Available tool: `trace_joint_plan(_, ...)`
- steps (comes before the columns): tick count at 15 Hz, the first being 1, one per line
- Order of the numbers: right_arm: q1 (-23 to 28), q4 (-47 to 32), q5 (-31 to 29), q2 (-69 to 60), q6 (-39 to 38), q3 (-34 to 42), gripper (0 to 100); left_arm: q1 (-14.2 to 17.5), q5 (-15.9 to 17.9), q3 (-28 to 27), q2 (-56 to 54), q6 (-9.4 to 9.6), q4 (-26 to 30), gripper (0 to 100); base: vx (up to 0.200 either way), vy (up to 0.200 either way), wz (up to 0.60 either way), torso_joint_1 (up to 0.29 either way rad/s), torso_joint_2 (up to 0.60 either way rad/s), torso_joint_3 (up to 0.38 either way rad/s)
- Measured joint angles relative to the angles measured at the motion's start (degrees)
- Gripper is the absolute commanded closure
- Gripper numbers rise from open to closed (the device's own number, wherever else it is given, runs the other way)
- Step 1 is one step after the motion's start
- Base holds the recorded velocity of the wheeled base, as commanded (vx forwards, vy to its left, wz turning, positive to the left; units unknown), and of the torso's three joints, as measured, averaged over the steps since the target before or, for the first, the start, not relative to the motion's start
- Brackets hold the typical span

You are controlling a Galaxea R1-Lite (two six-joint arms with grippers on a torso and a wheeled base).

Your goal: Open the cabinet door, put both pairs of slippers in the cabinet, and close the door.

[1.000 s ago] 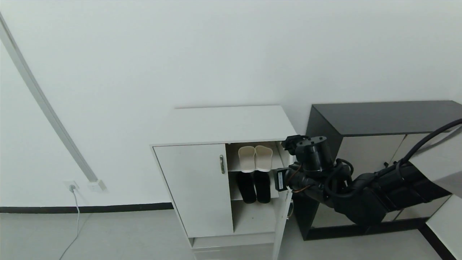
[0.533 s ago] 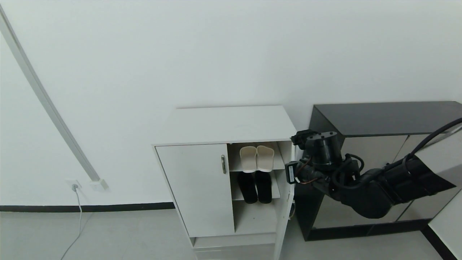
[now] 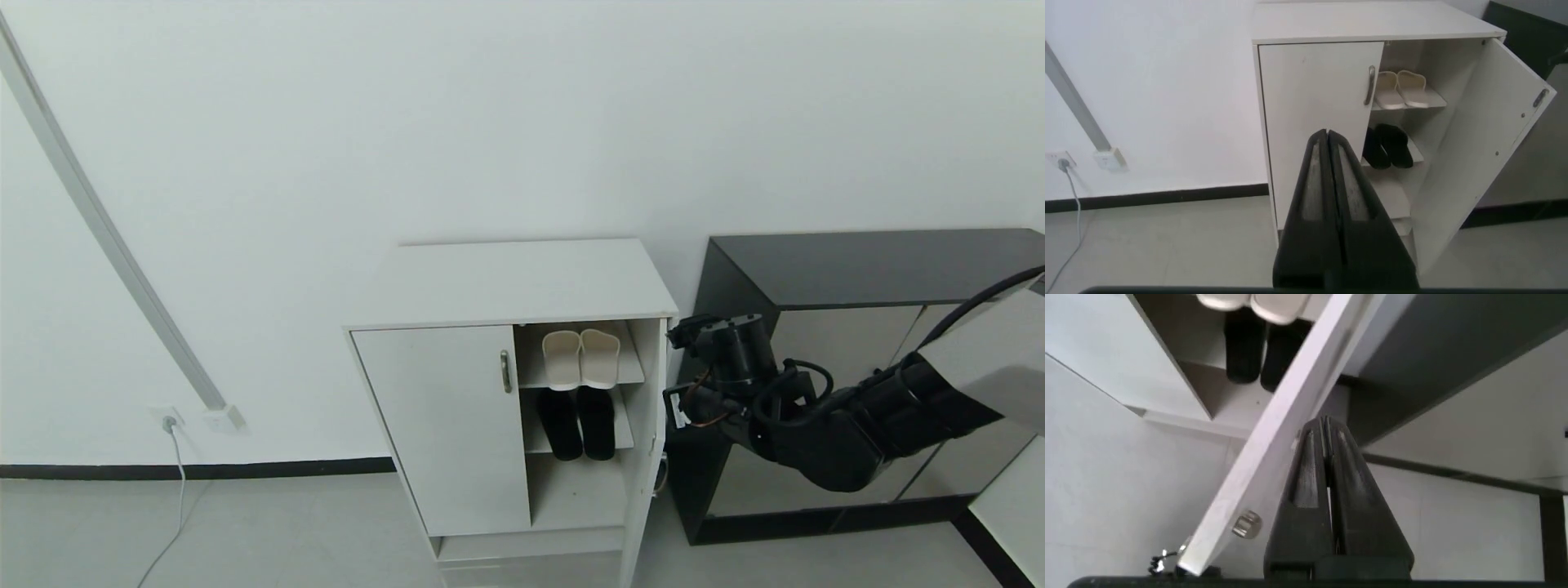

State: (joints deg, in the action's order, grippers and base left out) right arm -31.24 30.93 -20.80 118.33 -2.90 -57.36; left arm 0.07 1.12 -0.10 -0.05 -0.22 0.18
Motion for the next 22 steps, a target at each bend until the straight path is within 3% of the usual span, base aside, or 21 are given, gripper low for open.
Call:
trace_joint_plan(5,-1.1,2.0,1.7,3.3,-1.3,-0.6,100,0.0,0.0,0.0,0.0,0.0,0.0,100,0.0,0.0,0.0,0.0,0.0,0.0)
trace_joint_plan(9,-2.3,12.1,4.6,5.7,-4.6,-0.9,100,0.0,0.0,0.0,0.0,0.0,0.0,100,0.0,0.0,0.0,0.0,0.0,0.0)
trace_joint_plan(12,-2.4,16.7,9.7,6.6,-6.1,-0.1,100,0.0,0.0,0.0,0.0,0.0,0.0,100,0.0,0.0,0.0,0.0,0.0,0.0)
trace_joint_plan(16,0.2,24.2,24.1,7.0,-7.5,5.4,100,0.0,0.0,0.0,0.0,0.01,0.0,100,0.0,0.0,0.0,0.0,0.0,0.0)
trace_joint_plan(22,1.7,26.1,26.1,8.8,-7.2,7.6,100,0.0,0.0,0.0,0.0,0.06,0.0,100,0.167,0.0,0.0,-0.001,0.0,0.0)
